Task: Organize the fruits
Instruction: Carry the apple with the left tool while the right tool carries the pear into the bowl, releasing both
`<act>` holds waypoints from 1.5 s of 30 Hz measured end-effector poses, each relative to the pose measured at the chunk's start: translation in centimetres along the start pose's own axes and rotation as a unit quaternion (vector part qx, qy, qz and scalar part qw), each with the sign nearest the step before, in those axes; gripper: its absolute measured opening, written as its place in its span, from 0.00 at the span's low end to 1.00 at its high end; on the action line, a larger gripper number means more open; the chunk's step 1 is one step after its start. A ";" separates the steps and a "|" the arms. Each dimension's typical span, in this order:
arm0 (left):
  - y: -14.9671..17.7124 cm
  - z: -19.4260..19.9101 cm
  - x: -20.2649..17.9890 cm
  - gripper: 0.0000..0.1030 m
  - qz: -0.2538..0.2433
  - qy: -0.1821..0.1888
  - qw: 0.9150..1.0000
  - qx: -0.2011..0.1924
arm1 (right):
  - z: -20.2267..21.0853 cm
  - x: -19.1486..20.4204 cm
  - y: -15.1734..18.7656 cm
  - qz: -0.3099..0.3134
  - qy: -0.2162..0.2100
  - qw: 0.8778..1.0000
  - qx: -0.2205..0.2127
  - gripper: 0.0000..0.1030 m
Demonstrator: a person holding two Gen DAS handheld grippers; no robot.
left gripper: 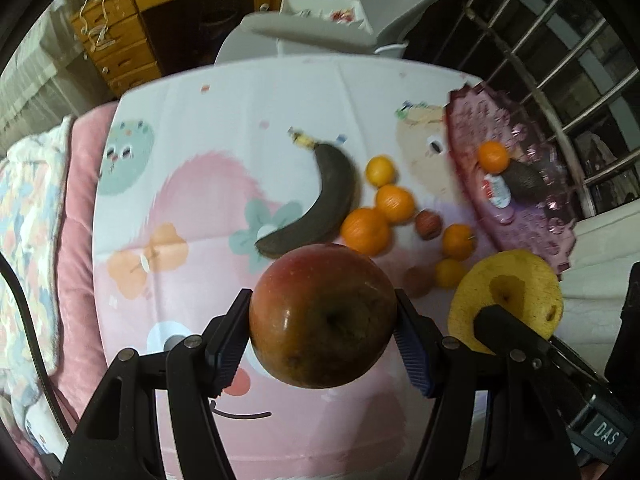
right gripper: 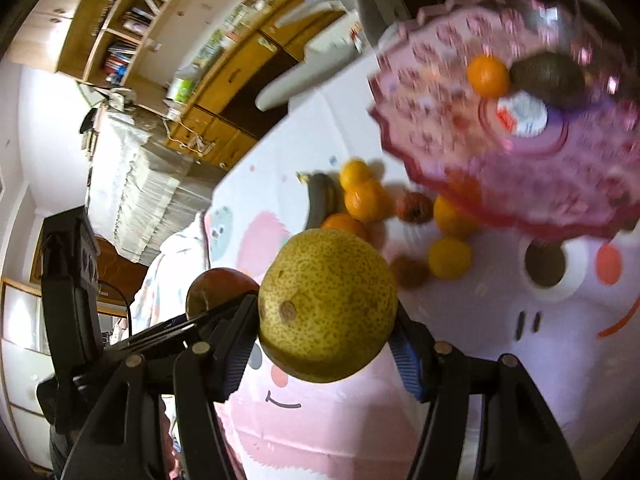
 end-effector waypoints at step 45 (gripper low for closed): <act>-8.8 -9.0 -19.2 0.64 -0.141 0.003 0.990 0.015 | 4.2 -14.9 -9.3 0.045 0.163 0.986 -0.002 0.61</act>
Point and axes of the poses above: each gripper's, at about its wrist camera, not at the fingertips, and z roughly against the way its jaws point, x to its left, y to its underside, the point moved 8 cm from there along -z, roughly the way its jaws point, and after that the axes turned 3 degrees about y, right-handed, at the moved point
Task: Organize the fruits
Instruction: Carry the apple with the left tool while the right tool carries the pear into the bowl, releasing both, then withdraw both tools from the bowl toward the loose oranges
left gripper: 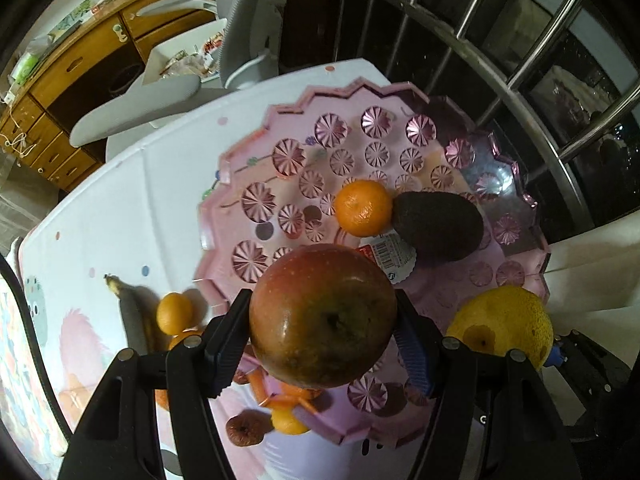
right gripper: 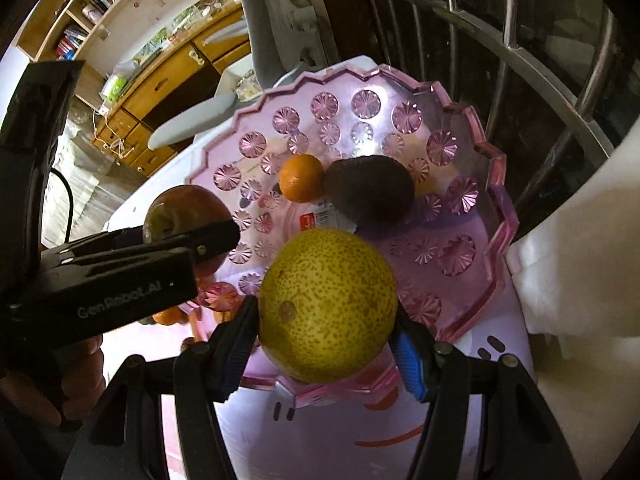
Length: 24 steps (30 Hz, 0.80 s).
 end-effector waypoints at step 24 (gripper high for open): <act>0.1 4.8 2.5 0.76 0.033 -0.005 0.998 -0.044 | 2.5 1.5 -1.5 0.021 -0.001 0.999 -0.026 0.62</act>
Point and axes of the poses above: each gripper's, at about its wrist camera, not at the fingertips, and z roughly against the way its jaws point, x to its left, y to its underside, the point moved 8 cm from there along -z, roughly the way its jaws point, and after that the axes turned 3 degrees about y, right-handed, at the moved point
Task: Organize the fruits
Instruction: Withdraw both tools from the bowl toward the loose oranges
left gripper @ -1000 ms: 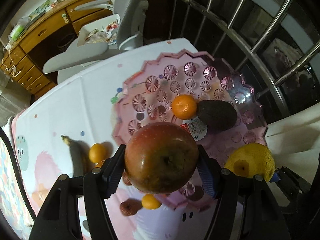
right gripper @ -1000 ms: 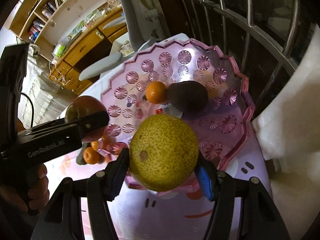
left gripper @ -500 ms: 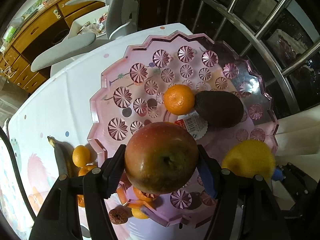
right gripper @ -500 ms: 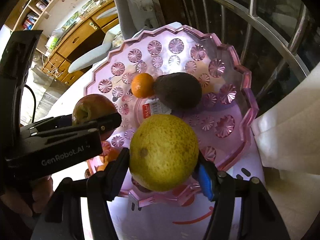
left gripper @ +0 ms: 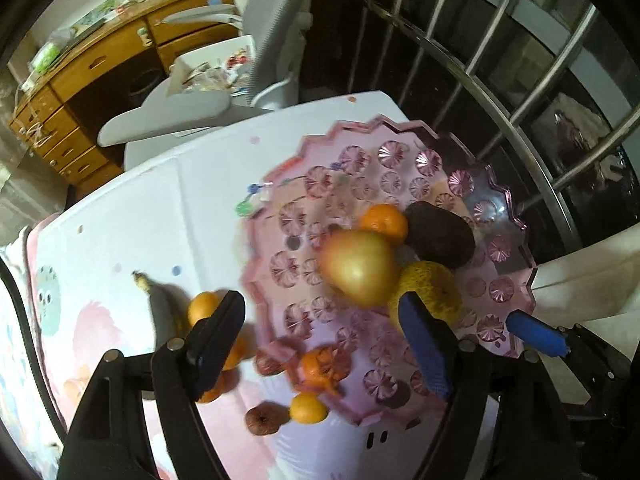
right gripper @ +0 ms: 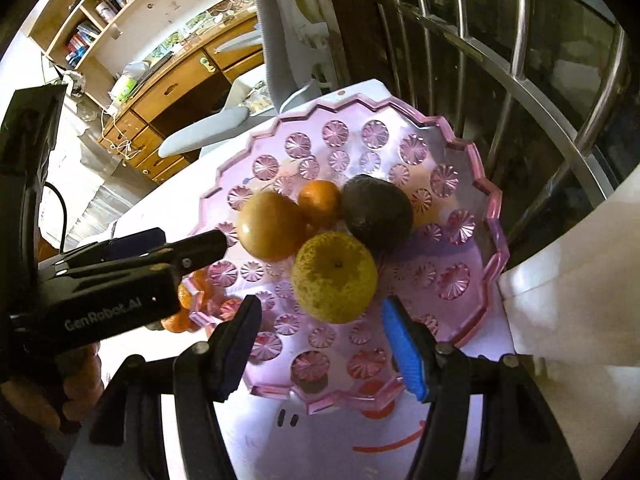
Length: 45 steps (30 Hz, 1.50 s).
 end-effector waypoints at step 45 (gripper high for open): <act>10.2 -1.4 12.2 0.68 0.008 0.076 0.997 0.021 | -3.6 14.9 11.2 0.108 0.009 0.988 -0.111 0.53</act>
Point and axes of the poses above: each gripper's, at about its wrist camera, not at the fingertips, and z roughly against the way its jaws point, x to its left, y to its underside, the point moved 8 cm from there along -z, roughly the way its jaws point, and after that the axes turned 3 degrees about y, right-handed, at the moved point
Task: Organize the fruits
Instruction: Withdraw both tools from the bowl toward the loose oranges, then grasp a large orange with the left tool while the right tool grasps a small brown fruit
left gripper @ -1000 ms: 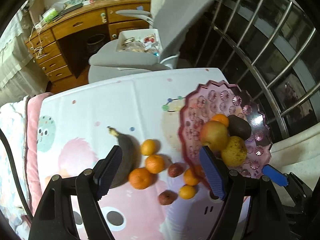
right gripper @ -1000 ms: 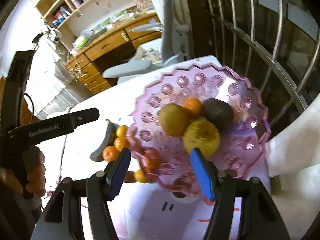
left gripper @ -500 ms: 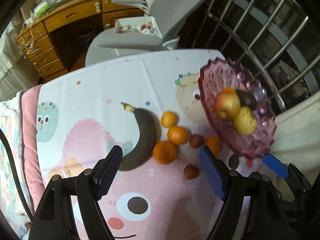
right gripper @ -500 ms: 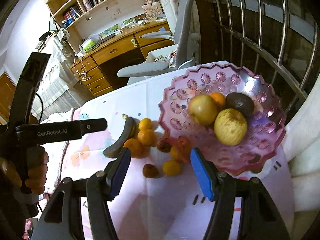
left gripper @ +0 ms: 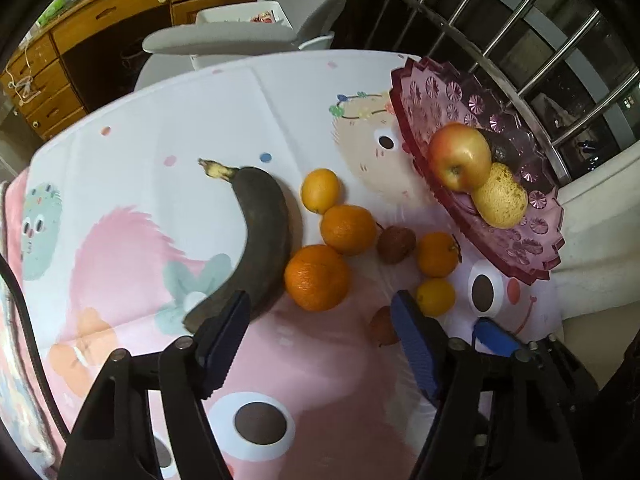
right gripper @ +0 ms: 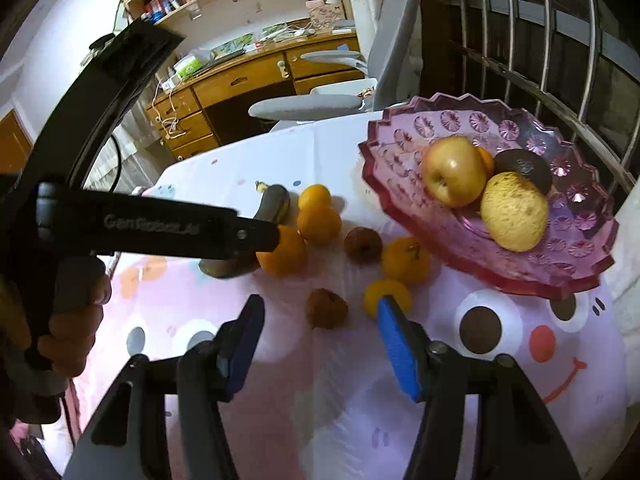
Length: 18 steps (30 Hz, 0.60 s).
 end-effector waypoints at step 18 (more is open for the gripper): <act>0.7 -4.6 0.3 0.47 0.078 -0.018 0.997 0.019 | -3.7 0.9 1.9 0.102 -0.020 0.995 0.008 0.38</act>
Point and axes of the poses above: each gripper's, at about its wrist camera, not at the fingertips, and z roughly against the way its jaws point, x to its left, y to its underside, the point moved 8 cm from there along -z, roughly the way its jaws point, and after that the axes turned 3 degrees about y, right-handed, at the moved point
